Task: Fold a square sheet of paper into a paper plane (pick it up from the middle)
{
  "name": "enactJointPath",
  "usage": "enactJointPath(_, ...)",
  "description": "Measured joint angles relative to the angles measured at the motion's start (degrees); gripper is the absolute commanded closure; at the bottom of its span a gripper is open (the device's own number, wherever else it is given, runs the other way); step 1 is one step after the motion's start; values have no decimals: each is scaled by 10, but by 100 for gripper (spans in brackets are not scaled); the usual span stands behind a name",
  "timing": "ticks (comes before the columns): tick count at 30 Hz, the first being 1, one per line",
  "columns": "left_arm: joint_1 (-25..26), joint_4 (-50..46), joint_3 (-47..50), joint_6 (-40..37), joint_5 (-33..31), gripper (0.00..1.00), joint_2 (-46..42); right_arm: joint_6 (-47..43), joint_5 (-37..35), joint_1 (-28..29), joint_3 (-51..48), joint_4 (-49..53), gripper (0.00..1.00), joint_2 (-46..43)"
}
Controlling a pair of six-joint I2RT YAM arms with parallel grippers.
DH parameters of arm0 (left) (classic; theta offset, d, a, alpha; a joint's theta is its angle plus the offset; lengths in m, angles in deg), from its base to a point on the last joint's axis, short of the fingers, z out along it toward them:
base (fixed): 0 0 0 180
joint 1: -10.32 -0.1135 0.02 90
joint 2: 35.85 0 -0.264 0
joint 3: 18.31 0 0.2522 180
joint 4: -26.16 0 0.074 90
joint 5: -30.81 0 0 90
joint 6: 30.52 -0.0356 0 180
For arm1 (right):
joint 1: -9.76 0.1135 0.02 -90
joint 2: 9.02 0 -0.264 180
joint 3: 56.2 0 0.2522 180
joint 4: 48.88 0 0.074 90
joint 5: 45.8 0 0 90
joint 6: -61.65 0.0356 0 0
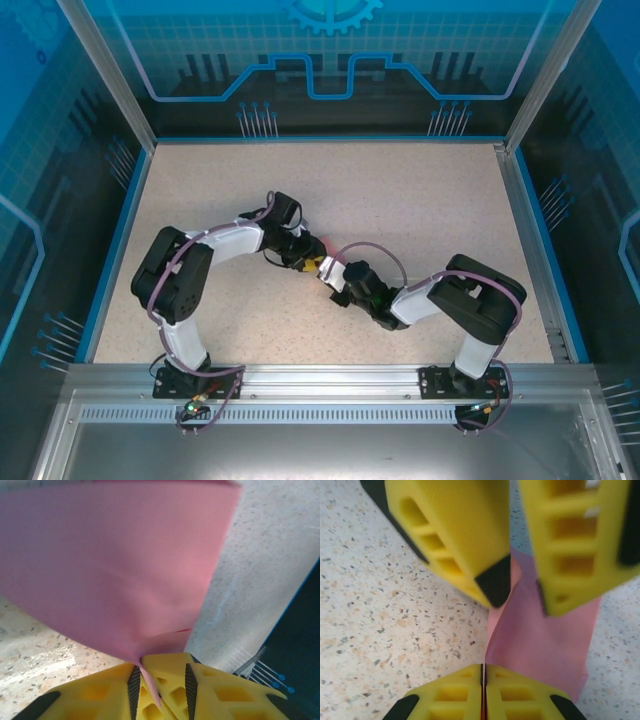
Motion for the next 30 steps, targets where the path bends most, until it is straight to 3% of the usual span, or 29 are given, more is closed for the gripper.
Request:
enactJointPath(5, -31, 0, 0, -2, -6, 45, -46, 78, 48, -32, -12, 1, 92, -20)
enactJointPath(12, -56, 5, 10, -12, -12, 39, -81, 187, 121, -88, -12, 4, 91, -30)
enactJointPath(30, -47, 87, 69, -11, 15, 37, -79, 354, 243, -165, 11, 51, 89, -16)
